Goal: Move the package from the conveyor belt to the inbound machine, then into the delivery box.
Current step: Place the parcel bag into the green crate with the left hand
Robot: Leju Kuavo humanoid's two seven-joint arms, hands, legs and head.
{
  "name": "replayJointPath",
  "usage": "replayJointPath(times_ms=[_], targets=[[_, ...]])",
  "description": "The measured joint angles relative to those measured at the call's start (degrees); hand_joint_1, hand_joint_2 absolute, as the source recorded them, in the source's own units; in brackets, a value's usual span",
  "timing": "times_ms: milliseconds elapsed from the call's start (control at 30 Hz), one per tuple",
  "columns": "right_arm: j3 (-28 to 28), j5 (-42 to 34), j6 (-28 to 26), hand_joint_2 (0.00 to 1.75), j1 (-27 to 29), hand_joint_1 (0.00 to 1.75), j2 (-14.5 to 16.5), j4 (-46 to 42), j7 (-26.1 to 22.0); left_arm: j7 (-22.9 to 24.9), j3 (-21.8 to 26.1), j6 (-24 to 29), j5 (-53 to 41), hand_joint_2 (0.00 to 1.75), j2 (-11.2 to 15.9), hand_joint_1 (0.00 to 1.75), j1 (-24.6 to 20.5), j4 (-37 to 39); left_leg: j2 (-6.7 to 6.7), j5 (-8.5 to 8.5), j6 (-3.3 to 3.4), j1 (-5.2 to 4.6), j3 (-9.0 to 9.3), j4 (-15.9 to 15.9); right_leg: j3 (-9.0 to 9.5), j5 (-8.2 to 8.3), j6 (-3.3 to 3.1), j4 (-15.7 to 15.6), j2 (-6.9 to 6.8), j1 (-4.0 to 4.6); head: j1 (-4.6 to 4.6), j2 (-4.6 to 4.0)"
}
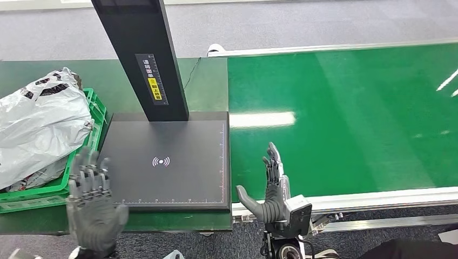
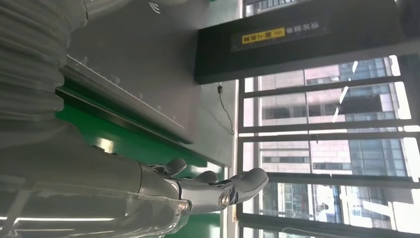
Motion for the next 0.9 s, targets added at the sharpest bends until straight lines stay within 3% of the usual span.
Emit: replayJointPath(times_ms=[233, 900], targets=[[1.57, 1.71, -1.56, 1.75, 1.21, 0.0, -0.37, -0.07, 0.38, 2.93, -4.65, 1.12, -3.27, 1.75, 0.22, 0.0, -0.51, 8.09, 0.01, -0.01, 0.01, -0.01, -0.01, 0.0, -0.01, 0.0, 0.0, 0.0, 0.0, 0.0, -0.01, 0.01], [3.6, 1.09, -1.87, 1.75, 0.91, 0.0, -1.29, 2.51, -0.3, 6.27, -7.03, 5.17, -7.0, 1.75, 1.29, 0.0, -0.19, 14.43, 0.01, -0.01, 0.0, 0.0, -0.04, -0.01, 0.02, 0.0, 0.0, 0.0, 0.0, 0.0, -0.02, 0.0]])
